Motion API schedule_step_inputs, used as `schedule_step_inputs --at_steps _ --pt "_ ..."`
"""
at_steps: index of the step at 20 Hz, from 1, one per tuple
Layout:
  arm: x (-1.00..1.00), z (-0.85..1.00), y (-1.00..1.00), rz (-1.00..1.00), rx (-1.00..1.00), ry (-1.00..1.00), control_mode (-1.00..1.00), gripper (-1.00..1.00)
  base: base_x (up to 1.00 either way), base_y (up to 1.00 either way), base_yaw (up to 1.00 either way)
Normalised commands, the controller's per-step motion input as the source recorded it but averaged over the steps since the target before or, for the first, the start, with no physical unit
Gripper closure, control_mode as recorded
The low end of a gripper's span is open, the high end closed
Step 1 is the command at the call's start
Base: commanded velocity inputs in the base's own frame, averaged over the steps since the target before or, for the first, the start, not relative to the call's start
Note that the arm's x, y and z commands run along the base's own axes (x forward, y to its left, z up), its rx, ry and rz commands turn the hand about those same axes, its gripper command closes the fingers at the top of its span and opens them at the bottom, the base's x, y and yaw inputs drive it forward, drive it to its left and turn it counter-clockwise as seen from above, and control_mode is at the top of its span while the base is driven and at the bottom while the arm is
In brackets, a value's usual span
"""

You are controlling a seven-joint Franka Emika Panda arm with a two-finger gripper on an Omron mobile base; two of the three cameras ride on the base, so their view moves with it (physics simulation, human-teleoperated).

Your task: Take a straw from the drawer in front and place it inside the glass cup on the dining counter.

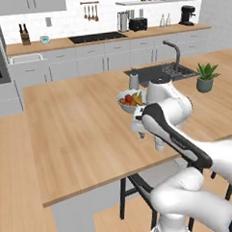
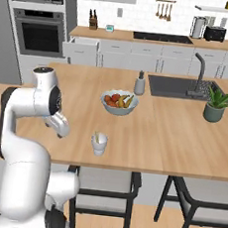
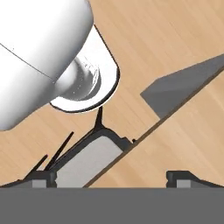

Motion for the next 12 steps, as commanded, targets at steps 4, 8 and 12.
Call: schedule_step_inputs --at_steps 4,8,12 --pt "-0.83 0.00 0.63 0.00 -0.46 -0.37 -1.00 -1.00 0.00 0.00 0.00" --pt "-0.26 0.10 0.04 0.00 -0.03 -0.17 -1.00 -1.00 0.00 0.00 0.00" --pt "-0.03 0.02 0.00 0.00 0.00 -0.11 -1.00 -1.00 0.00 0.00 0.00"
